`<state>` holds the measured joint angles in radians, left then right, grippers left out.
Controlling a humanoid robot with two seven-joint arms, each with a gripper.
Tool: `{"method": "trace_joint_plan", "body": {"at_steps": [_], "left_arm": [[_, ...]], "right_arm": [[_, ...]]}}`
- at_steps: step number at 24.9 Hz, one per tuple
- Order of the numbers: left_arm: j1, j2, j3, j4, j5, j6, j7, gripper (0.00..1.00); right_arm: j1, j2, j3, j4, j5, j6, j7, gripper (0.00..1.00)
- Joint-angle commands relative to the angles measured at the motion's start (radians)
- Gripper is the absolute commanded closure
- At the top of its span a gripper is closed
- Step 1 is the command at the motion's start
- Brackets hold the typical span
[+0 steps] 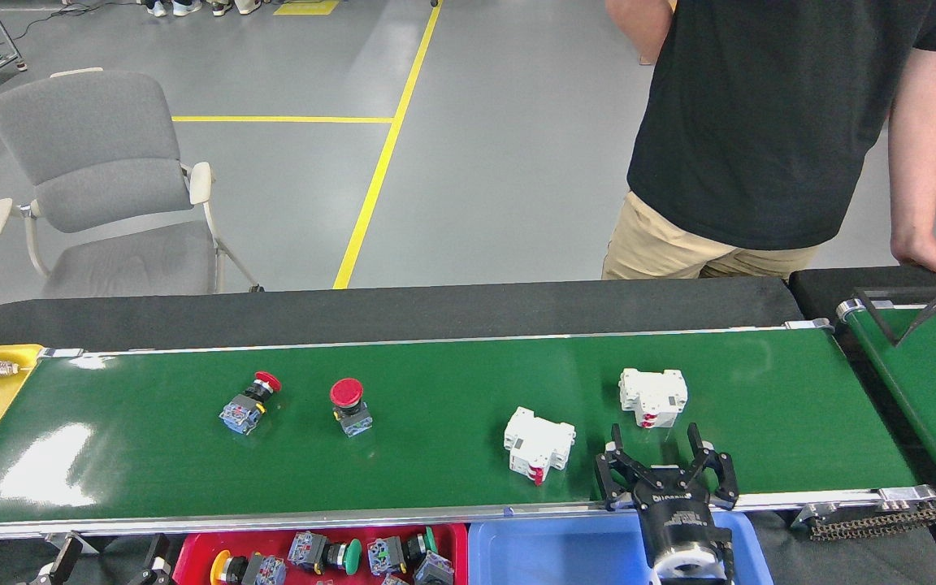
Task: Pick switch part from conveyor to tray
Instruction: 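Close the right gripper on the white switch block on the belt, then carry the white block with the right gripper into the blue tray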
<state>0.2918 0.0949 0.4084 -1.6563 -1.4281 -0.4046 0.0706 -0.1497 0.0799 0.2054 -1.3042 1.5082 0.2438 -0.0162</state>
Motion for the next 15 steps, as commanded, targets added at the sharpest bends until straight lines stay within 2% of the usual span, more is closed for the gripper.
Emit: {"method": "trace_joint_plan", "body": {"at_steps": [1,3,4,6,8,9,10,11,15], "left_arm": [[-0.066,0.049,-0.002,0.041,0.005,-0.046,0.006,0.00],[-0.138,0.095,-0.003,0.116,0.005,-0.089,0.006,0.00],[-0.168,0.115,-0.003,0.153,0.005,-0.112,0.006,0.00],[-0.238,0.158,-0.028,0.265,0.001,-0.154,0.005,0.00],[-0.353,0.197,-0.103,0.398,0.001,-0.154,0.006,0.00],[-0.399,0.206,-0.125,0.451,0.001,-0.152,0.006,0.00],[-0.440,0.212,-0.135,0.509,0.000,-0.151,0.006,0.00],[-0.474,0.216,-0.140,0.556,0.000,-0.151,0.006,0.00],[-0.540,0.255,-0.149,0.688,-0.002,-0.152,0.008,0.00]], "right_arm": [[-0.048,0.012,0.003,0.031,-0.005,0.011,0.007,0.01],[-0.091,0.031,0.003,0.082,-0.005,0.011,0.007,0.01],[-0.103,0.037,0.003,0.102,-0.005,0.011,0.007,0.04],[-0.125,0.040,0.011,0.131,-0.005,0.006,0.009,0.31],[-0.134,0.034,0.035,0.137,-0.006,0.005,0.015,0.65],[-0.134,0.031,0.043,0.137,-0.006,0.003,0.024,0.76],[-0.134,0.029,0.043,0.137,-0.006,0.000,0.032,0.83],[-0.136,0.029,0.045,0.137,-0.008,-0.001,0.033,0.87],[-0.133,0.029,0.046,0.089,-0.014,-0.021,0.027,0.90]]}}
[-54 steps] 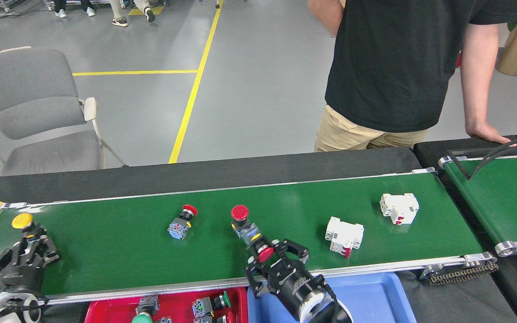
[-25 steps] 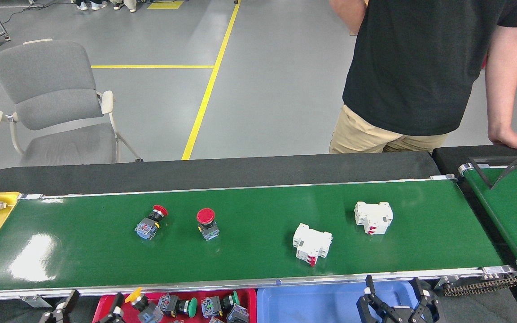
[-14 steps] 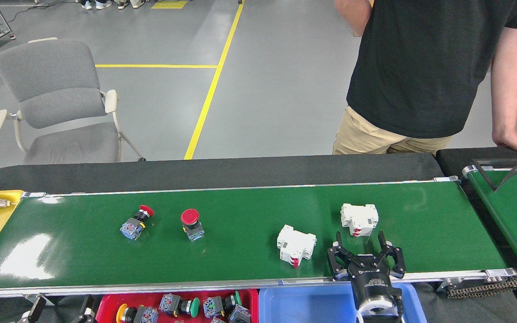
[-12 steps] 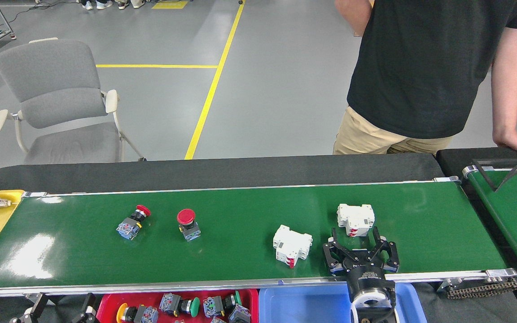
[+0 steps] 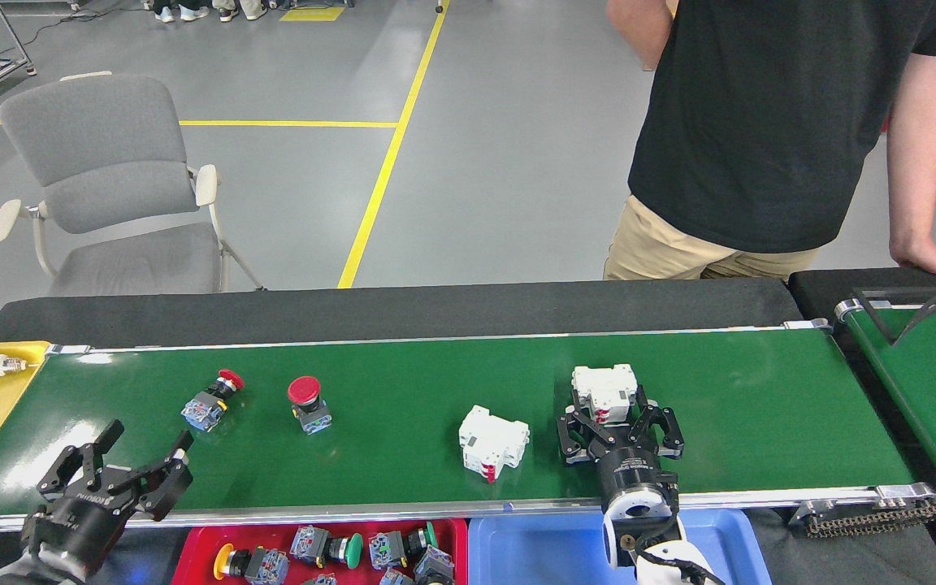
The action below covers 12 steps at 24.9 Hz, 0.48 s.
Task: Pick switch part from conveyor to tray
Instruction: 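Carry the white block with the right gripper into the blue tray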
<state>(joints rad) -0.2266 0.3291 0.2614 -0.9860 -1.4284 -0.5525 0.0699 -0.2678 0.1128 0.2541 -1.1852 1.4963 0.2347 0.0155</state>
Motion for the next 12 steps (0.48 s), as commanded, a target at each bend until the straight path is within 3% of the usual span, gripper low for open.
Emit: {"method": "trace_joint_plan", "body": {"at_steps": [1,3,7,8,9,10,12], "left_arm": [[-0.037,0.030,-0.007,0.052,-0.001,-0.004,0.011,0.00],[-0.046,0.044,-0.002,0.096,0.000,0.003,0.019,0.00],[-0.048,0.068,0.004,0.141,0.008,0.046,0.022,0.00],[-0.048,0.073,0.007,0.150,0.011,0.046,0.024,0.00],[-0.050,0.077,0.009,0.158,0.011,0.049,0.024,0.00],[-0.050,0.081,0.012,0.164,0.013,0.052,0.024,0.00],[-0.060,0.082,0.035,0.179,0.011,0.065,0.024,0.01]], "right_arm": [[-0.002,-0.011,-0.004,-0.086,-0.007,-0.049,-0.008,0.90],[0.052,-0.079,-0.013,-0.220,-0.050,-0.172,-0.012,0.89],[0.309,-0.263,-0.038,-0.499,-0.202,-0.384,-0.029,0.81],[0.377,-0.301,-0.053,-0.537,-0.226,-0.423,-0.037,0.72],[0.427,-0.320,-0.065,-0.554,-0.240,-0.453,-0.051,0.42],[0.469,-0.324,-0.079,-0.556,-0.243,-0.469,-0.072,0.00],[0.513,-0.326,-0.101,-0.553,-0.246,-0.483,-0.086,0.00]]}}
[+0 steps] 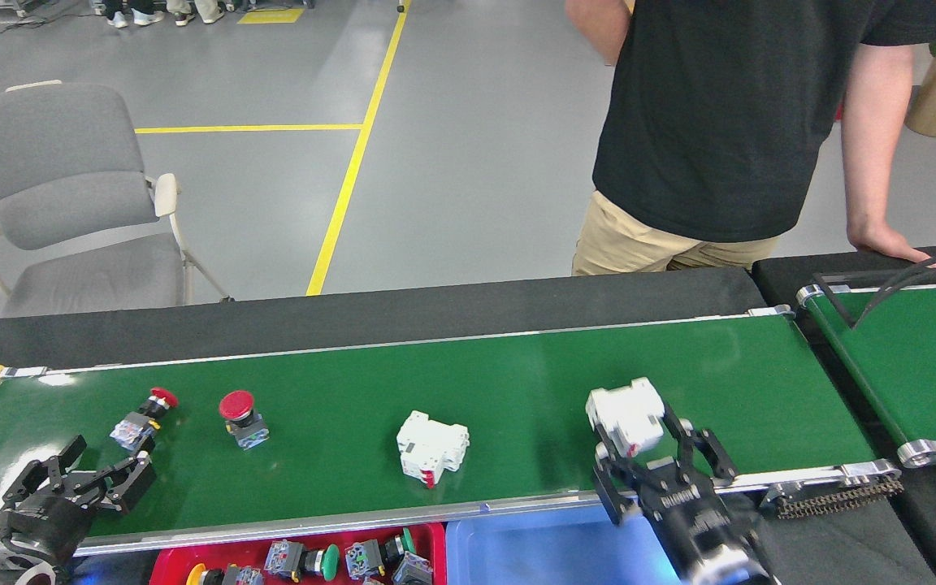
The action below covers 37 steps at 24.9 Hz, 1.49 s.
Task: Pick switch part from conveyor to tray
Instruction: 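Carry the white block with the right gripper into the blue tray, then move the left gripper to the second white switch block on the belt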
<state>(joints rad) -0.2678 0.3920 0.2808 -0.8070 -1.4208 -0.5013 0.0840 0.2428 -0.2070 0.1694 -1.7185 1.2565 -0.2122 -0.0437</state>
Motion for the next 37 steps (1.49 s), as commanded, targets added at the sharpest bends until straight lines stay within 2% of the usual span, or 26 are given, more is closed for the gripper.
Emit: {"method": "trace_joint_plan", "body": {"at_steps": [1,2,3,6,7,11,15,17,20,23,25,27,28,30,34,35,37], "left_arm": [[-0.031,0.019,0.017,0.012,0.003,0.026,0.010,0.02],[-0.041,0.018,0.015,0.025,0.003,0.036,0.010,0.06],[-0.050,0.018,0.015,0.042,0.003,0.041,0.016,0.16],[-0.051,0.013,0.012,0.055,0.005,0.021,0.042,0.65],[-0.048,0.010,0.012,0.055,0.008,0.000,0.043,0.76],[-0.001,-0.015,0.011,0.008,0.069,-0.109,0.046,0.92],[0.133,-0.050,0.020,-0.202,0.112,-0.154,0.046,0.95],[0.236,-0.064,0.024,-0.350,0.121,-0.164,0.046,0.95],[0.430,-0.073,0.026,-0.577,0.155,-0.276,0.043,0.91],[0.542,-0.127,0.024,-0.716,0.154,-0.284,0.036,0.77],[0.610,-0.182,0.017,-0.801,0.144,-0.284,0.033,0.50],[0.680,-0.235,0.014,-0.873,0.143,-0.284,0.014,0.09],[0.706,-0.263,0.014,-0.896,0.143,-0.284,0.011,0.01],[0.736,-0.303,0.015,-0.910,0.141,-0.284,0.010,0.01],[0.746,-0.323,0.054,-0.925,0.141,-0.275,0.011,0.00],[0.746,-0.329,0.080,-0.928,0.143,-0.214,0.011,0.00],[0.746,-0.344,0.117,-0.925,0.140,-0.014,0.011,0.00]], "right_arm": [[0.004,-0.002,-0.019,-0.015,-0.006,-0.029,-0.025,0.00],[0.001,0.005,-0.021,-0.015,-0.008,-0.022,-0.024,0.00],[-0.007,0.020,-0.025,-0.016,-0.009,-0.012,-0.022,0.00],[-0.045,0.095,-0.088,-0.021,-0.008,0.088,-0.016,0.00],[-0.065,0.101,-0.108,-0.021,-0.008,0.123,-0.016,0.00],[-0.068,0.097,-0.199,-0.009,-0.008,0.169,-0.008,0.00],[-0.057,0.098,-0.229,0.008,-0.008,0.172,0.004,0.00],[-0.053,0.098,-0.252,0.007,-0.008,0.172,0.004,0.00],[-0.053,0.097,-0.286,0.007,-0.009,0.168,0.004,0.00],[-0.046,0.097,-0.286,0.007,-0.008,0.163,0.002,0.00],[-0.037,0.095,-0.284,0.007,-0.009,0.162,0.002,0.00],[-0.037,0.094,-0.284,0.007,-0.008,0.160,0.002,0.00],[-0.039,0.094,-0.284,0.007,-0.008,0.152,0.004,0.00],[-0.037,0.095,-0.284,0.005,-0.009,0.131,0.004,0.00],[-0.011,0.095,-0.284,0.004,-0.008,0.117,0.004,0.00],[-0.008,0.095,-0.284,0.004,-0.008,0.116,0.005,0.00],[-0.007,0.095,-0.284,0.000,-0.009,0.116,0.005,0.00]]}}
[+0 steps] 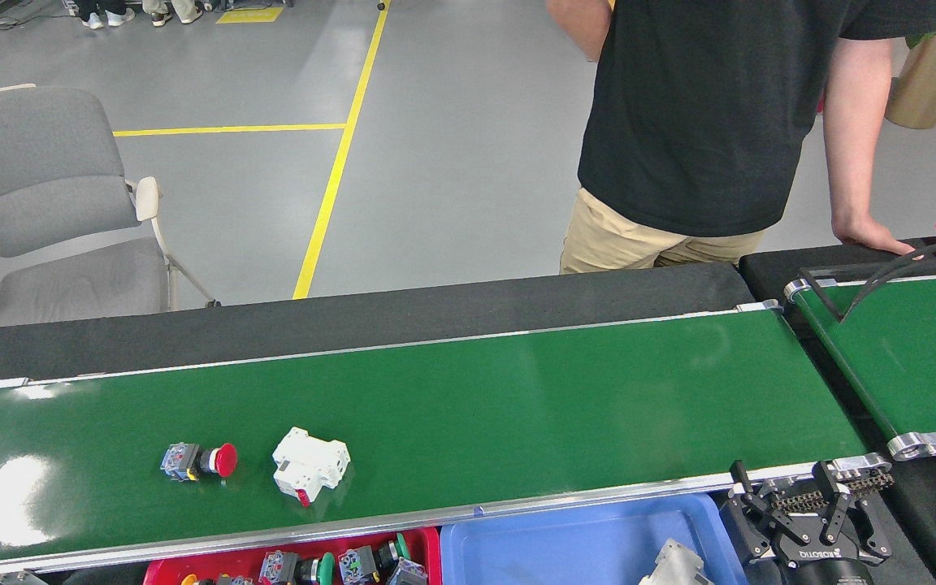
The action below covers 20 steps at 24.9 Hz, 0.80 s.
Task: Pick switch part from conveyor to tray
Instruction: 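Move the left gripper to the second white switch block on the belt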
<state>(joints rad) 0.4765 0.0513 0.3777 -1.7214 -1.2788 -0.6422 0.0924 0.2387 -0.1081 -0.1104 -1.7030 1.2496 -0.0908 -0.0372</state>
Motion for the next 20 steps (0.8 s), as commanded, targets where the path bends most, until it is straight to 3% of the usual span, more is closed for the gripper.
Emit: {"method": "trace_joint_plan", "body": {"at_steps": [1,3,6,8,13,20], "left_arm": [[0.002,-0.002,0.033,-0.006,-0.002,0.226,0.003,0.00],[0.004,0.001,0.059,0.005,-0.004,0.334,0.003,0.00],[0.016,0.007,0.101,0.006,-0.004,0.328,0.004,0.00],[0.019,0.012,0.096,0.008,-0.005,0.292,0.004,0.00],[-0.009,0.021,0.090,0.003,-0.010,-0.004,0.001,0.00],[-0.101,0.091,0.079,0.065,-0.082,-0.014,-0.002,0.00]], "right_arm": [[-0.002,-0.002,-0.005,-0.017,-0.003,-0.007,-0.001,0.00],[-0.001,-0.001,-0.005,-0.017,-0.003,-0.040,0.000,0.00],[0.011,0.004,-0.005,-0.026,-0.003,-0.075,0.023,0.00],[0.016,0.004,-0.005,-0.026,-0.003,-0.076,0.025,0.00],[0.016,0.004,-0.005,-0.026,-0.003,-0.075,0.026,0.00],[0.007,-0.001,0.000,-0.027,-0.003,-0.081,0.026,0.00]]}}
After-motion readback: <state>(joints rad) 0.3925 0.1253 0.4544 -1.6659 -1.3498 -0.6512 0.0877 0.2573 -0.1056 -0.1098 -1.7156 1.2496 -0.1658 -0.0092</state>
